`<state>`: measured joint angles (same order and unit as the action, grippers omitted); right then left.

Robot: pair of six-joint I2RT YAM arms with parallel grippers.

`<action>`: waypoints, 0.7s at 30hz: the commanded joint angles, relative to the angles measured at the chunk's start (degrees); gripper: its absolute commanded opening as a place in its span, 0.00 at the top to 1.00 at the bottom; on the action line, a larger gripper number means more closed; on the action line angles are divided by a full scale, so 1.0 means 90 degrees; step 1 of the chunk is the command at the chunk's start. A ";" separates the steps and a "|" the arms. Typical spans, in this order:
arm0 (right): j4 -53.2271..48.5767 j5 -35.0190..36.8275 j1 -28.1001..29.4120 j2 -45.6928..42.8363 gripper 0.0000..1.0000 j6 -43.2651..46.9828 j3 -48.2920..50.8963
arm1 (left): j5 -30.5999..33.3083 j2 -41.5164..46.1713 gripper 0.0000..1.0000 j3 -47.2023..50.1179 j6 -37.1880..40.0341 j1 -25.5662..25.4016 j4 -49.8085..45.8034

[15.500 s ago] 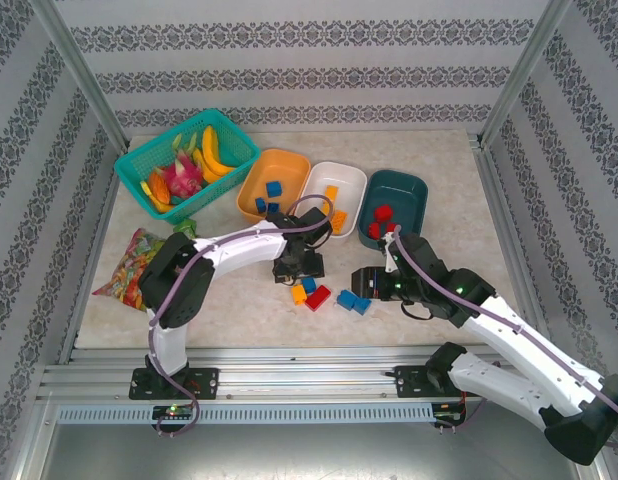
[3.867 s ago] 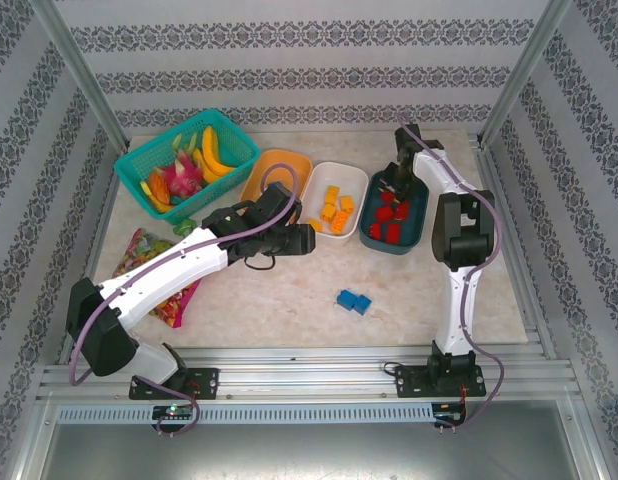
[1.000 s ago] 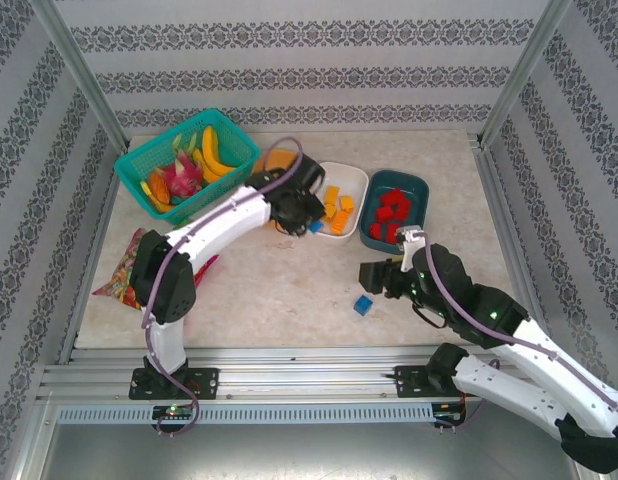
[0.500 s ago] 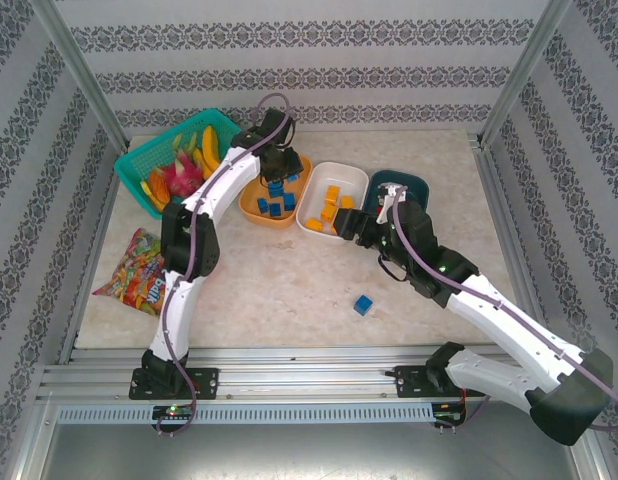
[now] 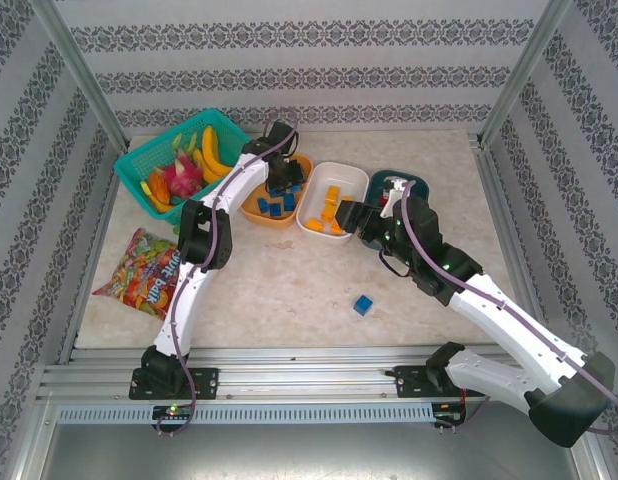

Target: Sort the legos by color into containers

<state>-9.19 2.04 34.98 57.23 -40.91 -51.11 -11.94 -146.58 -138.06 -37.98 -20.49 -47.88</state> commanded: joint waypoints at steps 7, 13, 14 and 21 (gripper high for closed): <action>-0.0061 -0.0061 -0.0078 -0.0182 0.20 -0.0045 -0.0001 | 0.0019 0.0522 0.38 -0.0217 0.0176 0.0070 -0.0601; -0.0888 -0.0076 -0.0155 -0.0262 0.20 0.0517 -0.0517 | 0.0441 0.1677 0.33 0.0261 0.0128 -0.0190 -0.0863; -0.1129 -0.0066 -0.0176 -0.0305 0.20 0.0605 -0.0594 | 0.0491 0.1918 0.32 0.0495 0.0039 -0.0280 -0.0922; -0.3081 -0.0366 -0.0252 -0.0962 0.21 0.0844 -0.0817 | 0.0005 0.3798 0.29 0.3320 -0.1881 -0.1149 -0.0915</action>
<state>-26.89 0.97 33.10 51.31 -35.53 -57.06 -9.82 -115.44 -116.53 -45.47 -27.40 -53.23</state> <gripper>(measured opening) 0.792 0.713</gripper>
